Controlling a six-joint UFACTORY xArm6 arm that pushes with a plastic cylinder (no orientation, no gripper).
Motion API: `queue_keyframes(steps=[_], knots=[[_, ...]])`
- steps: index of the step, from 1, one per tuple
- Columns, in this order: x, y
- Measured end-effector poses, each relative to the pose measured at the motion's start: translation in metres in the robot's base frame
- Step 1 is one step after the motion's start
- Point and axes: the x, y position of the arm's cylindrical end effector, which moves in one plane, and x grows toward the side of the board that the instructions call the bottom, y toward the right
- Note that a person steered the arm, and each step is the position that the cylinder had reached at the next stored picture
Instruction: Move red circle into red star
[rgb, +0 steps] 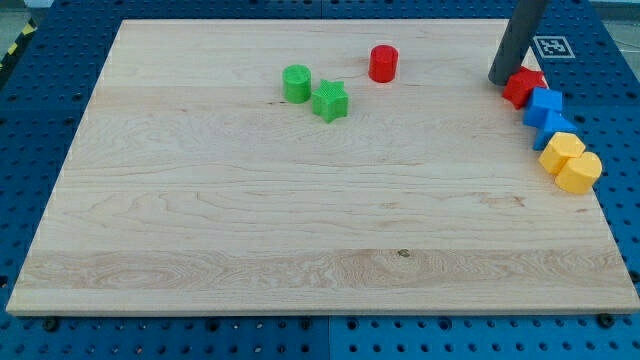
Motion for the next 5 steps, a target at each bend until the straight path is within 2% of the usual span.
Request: queue_keyframes(steps=[1, 3, 5], knots=[[0.000, -0.015], [0.040, -0.105], [-0.014, -0.207]])
